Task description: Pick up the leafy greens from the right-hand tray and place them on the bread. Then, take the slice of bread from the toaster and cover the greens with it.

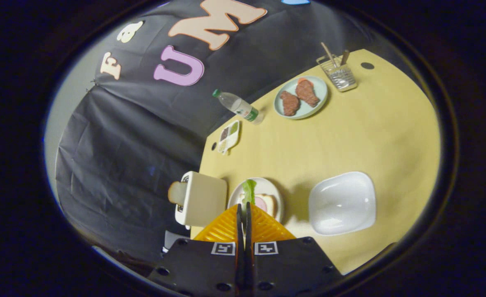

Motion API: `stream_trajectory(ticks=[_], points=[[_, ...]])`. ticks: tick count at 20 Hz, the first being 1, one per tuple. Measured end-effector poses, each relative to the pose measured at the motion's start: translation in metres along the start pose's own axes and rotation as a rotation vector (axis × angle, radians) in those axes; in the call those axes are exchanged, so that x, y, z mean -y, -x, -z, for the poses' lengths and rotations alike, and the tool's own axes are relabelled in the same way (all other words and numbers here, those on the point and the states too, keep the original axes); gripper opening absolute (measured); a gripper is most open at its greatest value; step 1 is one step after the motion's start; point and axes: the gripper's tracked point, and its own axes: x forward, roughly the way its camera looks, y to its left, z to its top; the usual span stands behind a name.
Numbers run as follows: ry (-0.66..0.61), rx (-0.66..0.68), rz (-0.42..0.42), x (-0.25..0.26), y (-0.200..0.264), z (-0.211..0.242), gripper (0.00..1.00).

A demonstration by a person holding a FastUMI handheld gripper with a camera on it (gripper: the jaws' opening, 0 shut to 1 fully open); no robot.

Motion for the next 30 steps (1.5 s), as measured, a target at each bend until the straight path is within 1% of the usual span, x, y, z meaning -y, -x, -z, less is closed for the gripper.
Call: stream_trajectory(ticks=[6,8,10,11,13,15,17,20,24,26,29,30], points=[[-0.035,-0.037,-0.082,-0.052,-0.064,0.031,0.03],[-0.045,-0.044,-0.091,-0.061,-0.085,0.04,0.03],[-0.056,-0.053,-0.07,-0.057,-0.103,0.049,0.03],[-0.066,-0.065,-0.041,-0.049,-0.113,0.054,0.03],[-0.075,-0.087,0.048,-0.023,-0.127,0.066,0.03],[-0.038,-0.089,0.149,0.007,-0.137,0.074,0.03],[-0.011,-0.084,0.222,0.028,-0.142,0.083,0.03],[0.026,-0.059,0.292,0.046,-0.15,0.088,0.03],[0.08,-0.012,0.371,0.062,-0.153,0.08,0.03],[0.166,0.012,0.422,0.068,-0.15,0.077,0.03],[0.303,0.009,0.469,0.072,-0.151,0.076,0.04],[0.339,0.009,0.494,0.076,-0.15,0.075,0.09]])
